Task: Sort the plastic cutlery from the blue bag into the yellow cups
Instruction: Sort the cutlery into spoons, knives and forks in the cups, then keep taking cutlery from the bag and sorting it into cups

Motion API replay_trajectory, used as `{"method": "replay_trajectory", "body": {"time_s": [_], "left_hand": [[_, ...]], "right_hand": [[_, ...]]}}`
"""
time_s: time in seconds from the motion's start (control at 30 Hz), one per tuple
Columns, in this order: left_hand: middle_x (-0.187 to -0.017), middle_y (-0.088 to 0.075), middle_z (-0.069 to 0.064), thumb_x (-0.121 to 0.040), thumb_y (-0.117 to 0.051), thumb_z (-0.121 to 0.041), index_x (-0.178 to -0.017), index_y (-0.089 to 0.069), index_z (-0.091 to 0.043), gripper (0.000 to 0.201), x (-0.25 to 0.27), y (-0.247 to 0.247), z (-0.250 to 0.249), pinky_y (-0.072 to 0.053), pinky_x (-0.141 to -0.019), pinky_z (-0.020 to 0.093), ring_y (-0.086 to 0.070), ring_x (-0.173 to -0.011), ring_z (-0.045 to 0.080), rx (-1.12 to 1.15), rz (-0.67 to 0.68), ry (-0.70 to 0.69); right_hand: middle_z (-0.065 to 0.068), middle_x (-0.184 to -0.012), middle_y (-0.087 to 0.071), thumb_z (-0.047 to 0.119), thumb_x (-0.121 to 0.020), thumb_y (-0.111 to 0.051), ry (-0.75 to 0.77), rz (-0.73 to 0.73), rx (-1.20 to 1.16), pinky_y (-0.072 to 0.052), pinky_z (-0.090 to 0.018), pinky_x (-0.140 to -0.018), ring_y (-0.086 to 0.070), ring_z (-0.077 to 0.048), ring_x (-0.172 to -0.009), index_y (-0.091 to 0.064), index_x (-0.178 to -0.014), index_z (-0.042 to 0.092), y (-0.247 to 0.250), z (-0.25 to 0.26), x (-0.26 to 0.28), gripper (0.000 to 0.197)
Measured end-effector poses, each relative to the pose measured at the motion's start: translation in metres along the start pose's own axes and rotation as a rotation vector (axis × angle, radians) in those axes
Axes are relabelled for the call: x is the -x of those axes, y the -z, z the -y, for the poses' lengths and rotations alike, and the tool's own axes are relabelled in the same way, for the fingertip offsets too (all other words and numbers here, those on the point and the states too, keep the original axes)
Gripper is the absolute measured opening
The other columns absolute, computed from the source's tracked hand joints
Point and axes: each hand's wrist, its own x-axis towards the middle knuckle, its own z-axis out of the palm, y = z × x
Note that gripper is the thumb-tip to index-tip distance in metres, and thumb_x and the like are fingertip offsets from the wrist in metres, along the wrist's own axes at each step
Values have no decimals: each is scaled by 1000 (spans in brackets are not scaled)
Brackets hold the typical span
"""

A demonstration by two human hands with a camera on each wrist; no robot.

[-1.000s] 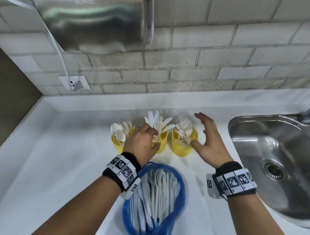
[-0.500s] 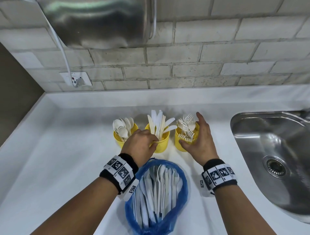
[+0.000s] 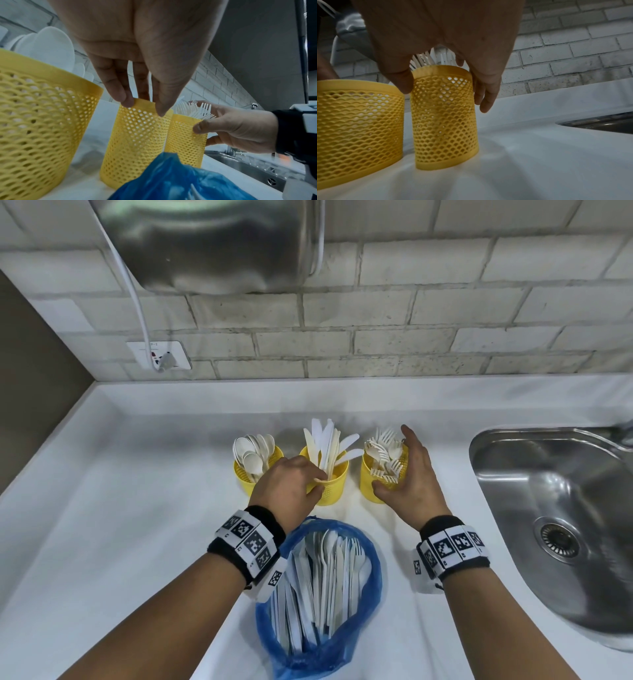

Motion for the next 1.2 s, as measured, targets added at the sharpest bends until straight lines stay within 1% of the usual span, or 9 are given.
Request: {"method": "replay_trajectory", "body": {"time_s": [0.13,0.23,0.4,0.5,0.6,0.73,0.9,1.03,1.2], "left_hand": [[-103,-69,-10,-86,-74,-29,-108,-75,-31,22,18,20,-5,-51,-76,26,-63,-83,10,103,-165,26],[-88,-67,-16,-84,-78,-29,-100,-72,-33,17,45,37,-12,-53,-69,24,-63,-72,3,239,-188,108],[-72,-71,-14,-82,-81,-26,-83,-72,-27,9,100,36,-19,-53,-68,18,-67,-67,2,422,87,265],[-72,-72,-15,-81,-80,-26,-80,-74,-26,6,124,20,-17,-49,-68,11,-67,-71,-3,375,273,299],[-73,-73,-14,-81,-77,-31,-80,-75,-25,6,139,7,-16,-48,-67,13,-66,-72,-3,286,399,300],[-68,-68,-14,-85,-70,-36,-71,-68,-27,16,149,-1,-14,-47,-66,21,-63,-69,2,186,472,283],[-70,-69,4,-89,-59,-40,-70,-65,-8,37,154,-7,-7,-52,-66,35,-65,-72,21,-37,522,338],[-59,-54,0,-91,-56,-53,-59,-48,-16,49,148,-14,-6,-41,-60,28,-59,-65,21,-79,490,519],[-78,-58,-1,-89,-63,-50,-88,-56,-17,34,135,-24,-15,-43,-68,28,-60,-78,22,-83,450,603]], "right_hand": [[-3,-162,-28,14,-75,-82,37,12,-1,-29,-31,-117,-28,-19,-149,-15,-161,26,10,2,13,109],[-4,-158,-32,8,-78,-75,58,-117,-32,-30,-36,-119,-32,-24,-146,-25,-157,21,15,9,33,95],[-1,-125,-49,5,-81,-64,80,-300,-154,-52,-35,-94,-54,-17,-115,-53,-132,14,7,43,80,53],[0,-100,-62,11,-80,-59,127,-155,-188,-53,-29,-76,-62,-12,-90,-64,-107,15,-11,59,108,27],[3,-83,-66,7,-84,-62,134,102,-69,-50,-29,-72,-61,-12,-75,-66,-86,15,-37,62,135,9],[-1,-82,-63,11,-90,-57,34,376,125,-40,-26,-70,-57,-17,-77,-60,-81,12,-67,55,160,9],[-5,-88,-58,23,-97,-57,-78,351,217,-39,-28,-68,-56,-21,-80,-50,-87,13,-76,51,163,15],[-4,-92,-53,37,-98,-58,-123,370,301,-41,-29,-70,-60,-23,-86,-49,-96,12,-75,53,153,26],[-10,-113,-66,38,-98,-60,-150,401,352,-50,-32,-83,-66,-28,-107,-58,-115,6,-78,59,140,36]]}}
